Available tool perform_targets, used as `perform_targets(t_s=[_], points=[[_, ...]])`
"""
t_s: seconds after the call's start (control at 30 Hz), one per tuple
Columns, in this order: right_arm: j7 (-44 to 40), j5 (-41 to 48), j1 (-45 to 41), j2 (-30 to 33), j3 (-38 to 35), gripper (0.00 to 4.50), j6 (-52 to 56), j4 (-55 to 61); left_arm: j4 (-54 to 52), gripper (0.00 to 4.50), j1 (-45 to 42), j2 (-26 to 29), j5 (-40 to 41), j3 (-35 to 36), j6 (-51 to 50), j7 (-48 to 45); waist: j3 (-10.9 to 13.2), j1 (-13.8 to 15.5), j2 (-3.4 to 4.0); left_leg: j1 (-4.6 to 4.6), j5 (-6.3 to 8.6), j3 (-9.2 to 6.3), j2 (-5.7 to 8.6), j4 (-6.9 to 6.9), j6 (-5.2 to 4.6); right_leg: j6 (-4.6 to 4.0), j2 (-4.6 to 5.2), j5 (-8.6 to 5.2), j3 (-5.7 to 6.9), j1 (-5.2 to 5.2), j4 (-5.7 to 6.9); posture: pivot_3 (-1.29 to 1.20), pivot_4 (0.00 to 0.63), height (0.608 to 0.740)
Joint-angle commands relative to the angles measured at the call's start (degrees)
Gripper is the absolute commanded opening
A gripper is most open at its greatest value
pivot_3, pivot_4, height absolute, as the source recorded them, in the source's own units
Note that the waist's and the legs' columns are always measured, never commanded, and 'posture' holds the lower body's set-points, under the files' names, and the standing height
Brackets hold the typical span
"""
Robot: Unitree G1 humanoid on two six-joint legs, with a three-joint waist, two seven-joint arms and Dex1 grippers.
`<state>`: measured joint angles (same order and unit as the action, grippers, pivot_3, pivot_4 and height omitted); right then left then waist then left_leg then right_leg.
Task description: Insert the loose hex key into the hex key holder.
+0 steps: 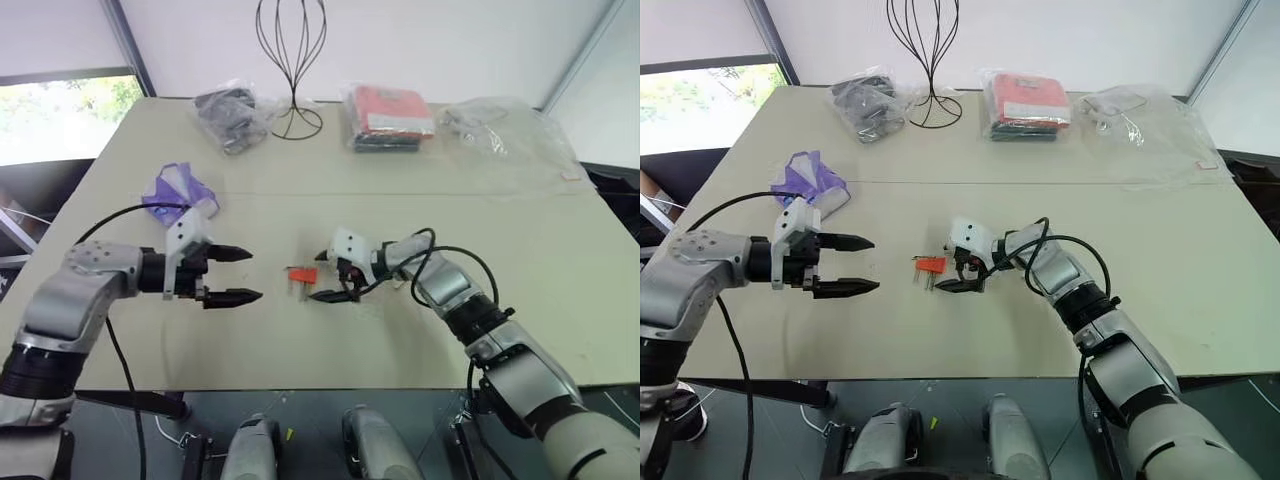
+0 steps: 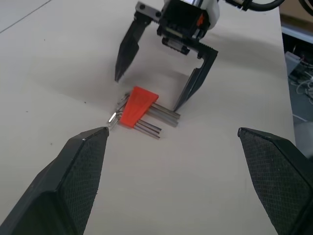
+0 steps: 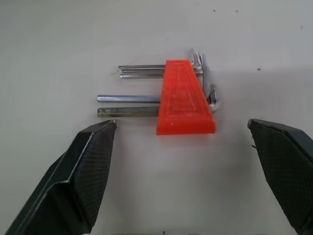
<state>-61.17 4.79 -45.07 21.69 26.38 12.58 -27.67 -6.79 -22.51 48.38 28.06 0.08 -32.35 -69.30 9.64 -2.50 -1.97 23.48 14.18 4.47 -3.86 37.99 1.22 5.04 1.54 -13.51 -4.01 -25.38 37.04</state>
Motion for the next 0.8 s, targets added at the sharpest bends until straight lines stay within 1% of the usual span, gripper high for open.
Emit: perform_targets(t_s=[0.03,0.2,0.23,0.33,0.43,0.53,0.6,0.63,0.67,0.8], points=[[-3.2,-0.6,-0.1,-1.9,0.1,3.68,-0.2,-3.5,-2.3,4.5,-0.2,-0.5,1.2,2.3,-0.2,1.8,0.0,0.0,0.0,-0.01,0.0,0.0,0.0,0.0,0.0,0.0,-0.01,0.0,0.0,0.0,0.02,0.0,0.15,0.739],[-2.4,-4.7,-2.4,-4.3,0.1,1.3,-6.8,-11.6,-2.1,4.5,-0.3,-1.1,1.1,2.2,0.0,3.0,0.0,-0.2,0.0,-0.09,0.0,0.01,0.0,0.0,0.0,0.0,-0.01,0.0,-0.01,0.01,0.08,0.0,0.15,0.739],[-2.4,-5.1,-3.0,-4.8,-0.1,0.99,-7.7,-13.1,-2.0,4.5,-0.3,-1.2,0.9,2.2,0.1,3.2,0.0,-0.3,0.0,-0.1,0.0,0.01,0.0,0.0,0.0,0.0,-0.01,0.0,-0.01,0.02,0.08,0.0,0.15,0.739],[-2.3,-6.0,-4.2,-5.9,-1.0,1.0,-9.4,-15.7,-1.8,4.5,-0.2,-1.5,0.9,2.2,0.3,3.9,0.0,-0.6,0.0,-0.16,0.0,0.0,-0.01,0.0,0.0,0.0,-0.02,0.0,-0.01,0.06,0.11,0.0,0.15,0.739],[-1.0,-6.8,-4.4,-5.7,-2.1,1.0,-10.9,-14.7,-1.7,4.5,0.3,-1.7,0.8,2.2,0.6,4.2,0.0,-1.0,0.0,-0.2,-0.01,-0.01,-0.01,0.0,0.01,-0.01,-0.03,0.0,-0.02,0.1,0.14,0.0,0.15,0.739],[1.9,-9.9,-4.1,-2.6,-2.5,1.0,-16.0,-9.3,-0.8,4.5,0.1,-1.8,0.9,2.4,0.8,4.3,0.0,-1.4,0.04,-0.18,-0.01,-0.02,-0.01,0.0,0.01,0.0,-0.02,0.0,-0.02,0.09,0.15,0.0,0.15,0.739],[5.3,-13.5,-4.1,0.4,-2.8,1.0,-20.8,-4.1,0.8,4.5,-0.8,-2.1,1.7,3.1,0.1,4.4,0.0,-1.0,0.09,-0.11,-0.01,-0.03,0.01,0.0,0.02,0.0,0.01,0.0,-0.02,0.04,0.14,0.0,0.15,0.739],[7.4,-15.0,-4.4,1.6,-3.5,1.0,-21.6,-1.4,2.0,4.5,-1.8,-2.5,2.4,3.7,-0.5,4.6,0.1,-0.8,0.09,-0.08,-0.01,-0.02,0.03,0.0,0.02,0.01,0.03,-0.01,-0.02,0.02,0.12,0.0,0.15,0.739],[9.6,-16.4,-4.6,2.8,-4.3,1.0,-21.5,1.0,3.1,4.5,-3.1,-3.0,3.2,4.3,-1.1,4.9,0.1,-0.7,0.07,-0.07,-0.01,-0.01,0.04,0.02,0.02,0.01,0.04,-0.01,-0.02,0.02,0.1,0.0,0.15,0.739],[18.3,-24.5,-4.9,9.5,-5.9,1.0,-30.9,10.0,8.4,4.5,-11.9,-6.3,6.6,6.3,-3.9,6.3,0.2,0.0,-0.05,0.02,-0.01,0.01,0.04,0.04,0.03,0.0,0.02,-0.02,-0.03,-0.06,0.06,0.0,0.15,0.739]])
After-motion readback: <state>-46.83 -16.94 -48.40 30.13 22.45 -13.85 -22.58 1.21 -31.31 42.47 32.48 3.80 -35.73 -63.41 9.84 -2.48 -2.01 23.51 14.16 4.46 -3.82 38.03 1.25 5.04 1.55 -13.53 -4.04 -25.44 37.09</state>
